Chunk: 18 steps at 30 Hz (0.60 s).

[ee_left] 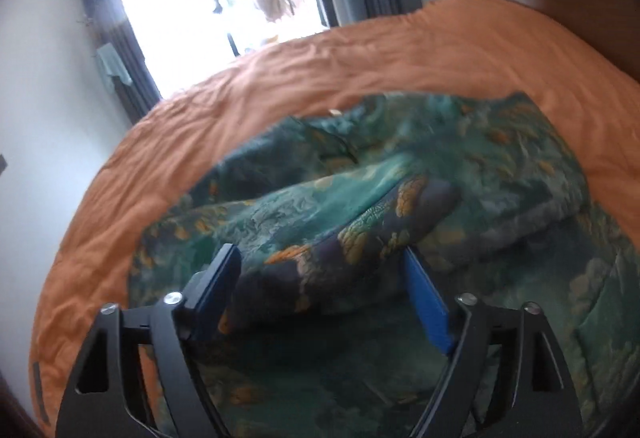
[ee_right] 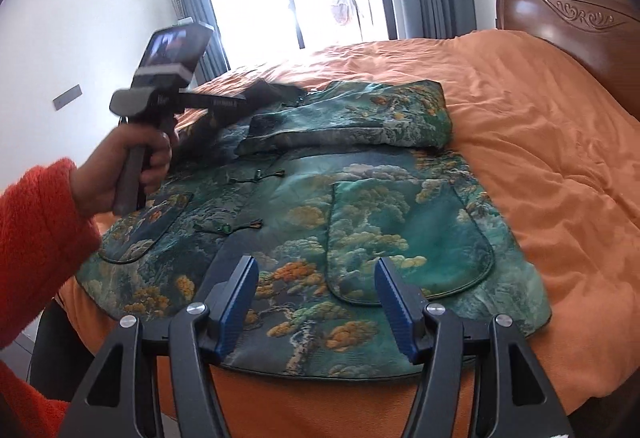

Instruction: Fold large clothes

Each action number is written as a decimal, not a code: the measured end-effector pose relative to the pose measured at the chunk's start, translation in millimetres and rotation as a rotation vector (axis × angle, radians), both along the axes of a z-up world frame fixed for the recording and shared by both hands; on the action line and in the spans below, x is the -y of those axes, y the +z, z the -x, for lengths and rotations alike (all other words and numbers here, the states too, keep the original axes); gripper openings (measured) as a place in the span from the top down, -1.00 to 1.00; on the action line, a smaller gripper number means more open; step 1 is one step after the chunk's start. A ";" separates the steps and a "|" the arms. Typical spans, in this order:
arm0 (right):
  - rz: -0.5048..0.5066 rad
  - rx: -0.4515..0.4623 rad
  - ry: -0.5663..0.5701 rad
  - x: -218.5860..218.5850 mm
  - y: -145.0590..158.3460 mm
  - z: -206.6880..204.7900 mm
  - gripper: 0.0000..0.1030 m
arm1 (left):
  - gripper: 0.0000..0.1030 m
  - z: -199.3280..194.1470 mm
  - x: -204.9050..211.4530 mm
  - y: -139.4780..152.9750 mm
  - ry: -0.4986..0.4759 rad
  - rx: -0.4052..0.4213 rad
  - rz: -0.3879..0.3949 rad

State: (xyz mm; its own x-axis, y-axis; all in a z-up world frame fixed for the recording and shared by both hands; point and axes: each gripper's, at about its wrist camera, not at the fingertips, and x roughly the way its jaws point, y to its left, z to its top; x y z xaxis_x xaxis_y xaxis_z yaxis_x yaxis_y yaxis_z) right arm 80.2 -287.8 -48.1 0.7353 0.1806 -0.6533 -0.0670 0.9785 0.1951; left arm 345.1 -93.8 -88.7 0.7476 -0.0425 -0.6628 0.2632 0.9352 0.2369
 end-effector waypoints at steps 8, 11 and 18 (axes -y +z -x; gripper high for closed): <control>-0.013 -0.053 0.087 14.4 26.0 -75.1 -0.20 | -0.76 82.6 -44.4 -25.1 -0.024 -0.098 -0.003; -0.095 -0.084 0.171 -0.1 35.8 -145.8 -0.20 | -0.88 99.0 -78.9 -20.0 0.043 -0.067 0.020; -0.207 -0.299 0.154 -45.1 -20.5 -319.3 -0.20 | -0.88 108.4 -128.6 -26.9 0.174 -0.104 0.141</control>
